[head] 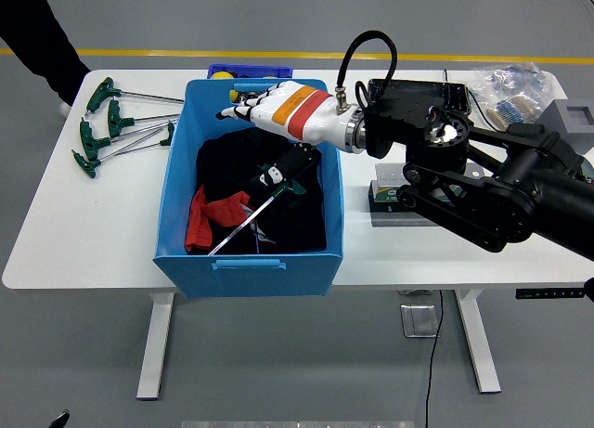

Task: Lift tool from toolbox,place it in box,lift tool from toolbox,place it in box

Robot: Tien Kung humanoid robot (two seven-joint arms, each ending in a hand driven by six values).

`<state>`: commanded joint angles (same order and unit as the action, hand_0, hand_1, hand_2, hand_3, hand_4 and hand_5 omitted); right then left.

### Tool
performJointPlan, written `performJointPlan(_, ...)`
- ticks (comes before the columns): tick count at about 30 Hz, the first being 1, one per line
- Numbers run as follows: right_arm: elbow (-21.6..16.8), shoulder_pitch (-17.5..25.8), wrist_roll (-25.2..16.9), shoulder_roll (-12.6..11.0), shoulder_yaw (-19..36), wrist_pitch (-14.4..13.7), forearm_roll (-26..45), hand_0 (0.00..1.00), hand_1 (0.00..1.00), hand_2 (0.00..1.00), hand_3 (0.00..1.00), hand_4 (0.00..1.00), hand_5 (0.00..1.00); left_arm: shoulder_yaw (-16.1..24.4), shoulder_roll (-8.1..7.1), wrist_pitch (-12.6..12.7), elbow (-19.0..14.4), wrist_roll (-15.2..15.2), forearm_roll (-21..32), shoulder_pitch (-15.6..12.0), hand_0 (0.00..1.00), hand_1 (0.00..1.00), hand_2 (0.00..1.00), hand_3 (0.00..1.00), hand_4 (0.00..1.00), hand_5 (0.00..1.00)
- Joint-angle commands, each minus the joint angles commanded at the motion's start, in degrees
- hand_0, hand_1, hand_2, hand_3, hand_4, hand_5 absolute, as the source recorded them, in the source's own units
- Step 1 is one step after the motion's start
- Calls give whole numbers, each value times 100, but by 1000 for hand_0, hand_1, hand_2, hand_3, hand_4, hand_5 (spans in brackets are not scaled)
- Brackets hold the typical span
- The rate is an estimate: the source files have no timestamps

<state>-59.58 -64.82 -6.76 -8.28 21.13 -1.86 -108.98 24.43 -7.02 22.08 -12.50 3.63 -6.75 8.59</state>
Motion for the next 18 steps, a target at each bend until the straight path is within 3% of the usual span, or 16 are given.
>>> performJointPlan(6,120,415,-16,-388,637,-180,-66,780,777,898,998,938,599,-5,10,-1,7,3,-3,37,669,591,645,652,697,577)
performJointPlan(9,163,739,-122,-682,1113,-431,61,780,777,898,998,938,599,-18,17,-9,13,13,21,59,669,591,645,652,697,577)
performJointPlan(10,176,817,-142,-738,1232,-494,136,799,789,889,947,944,610,-24,19,-11,15,18,35,61,671,596,649,650,696,573)
performJointPlan(15,129,1489,-367,-1077,2231,-897,957,799,789,889,947,944,610,9,28,-52,19,-1,-37,65,671,596,649,650,696,573)
performJointPlan(18,47,1908,-615,-1224,2772,-870,1623,808,791,873,916,954,608,22,35,-100,13,-18,-69,50,673,609,659,651,695,572)
